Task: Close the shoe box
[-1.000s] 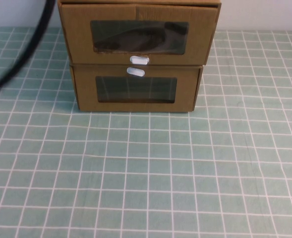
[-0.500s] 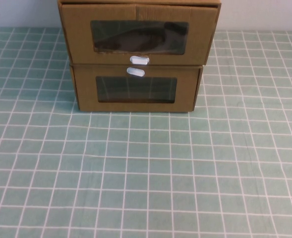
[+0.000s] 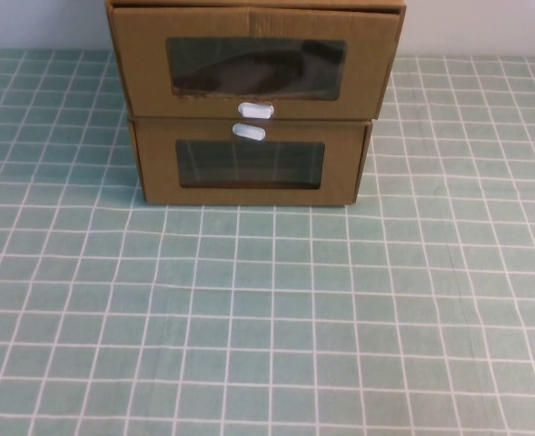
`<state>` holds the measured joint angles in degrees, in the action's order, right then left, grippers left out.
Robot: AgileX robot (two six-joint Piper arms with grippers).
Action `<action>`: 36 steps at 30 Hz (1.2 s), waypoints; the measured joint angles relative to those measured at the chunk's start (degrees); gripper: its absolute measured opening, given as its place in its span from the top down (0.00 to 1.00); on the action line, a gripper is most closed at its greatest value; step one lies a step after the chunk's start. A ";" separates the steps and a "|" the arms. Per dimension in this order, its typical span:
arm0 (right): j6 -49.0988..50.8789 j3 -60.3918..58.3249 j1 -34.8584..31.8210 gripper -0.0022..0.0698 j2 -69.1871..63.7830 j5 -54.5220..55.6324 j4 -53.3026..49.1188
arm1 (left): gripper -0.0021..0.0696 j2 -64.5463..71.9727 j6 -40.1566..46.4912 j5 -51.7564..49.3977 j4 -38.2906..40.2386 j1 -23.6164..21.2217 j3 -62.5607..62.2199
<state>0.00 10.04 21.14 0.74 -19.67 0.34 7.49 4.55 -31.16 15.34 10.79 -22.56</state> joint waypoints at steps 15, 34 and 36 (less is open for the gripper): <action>0.00 -2.46 0.00 0.99 0.09 1.04 0.62 | 0.98 0.00 -0.13 13.47 0.00 0.00 11.07; 0.00 -2.46 0.00 0.99 0.09 1.26 0.72 | 0.98 -8.02 -1.75 12.13 -15.34 -2.36 23.97; 0.00 -2.46 0.00 0.99 0.09 1.26 0.72 | 0.98 -8.02 -2.13 9.90 -16.45 -2.58 24.09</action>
<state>0.00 7.57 21.14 0.83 -18.41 1.06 -0.52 2.43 -21.26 -1.11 8.21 1.53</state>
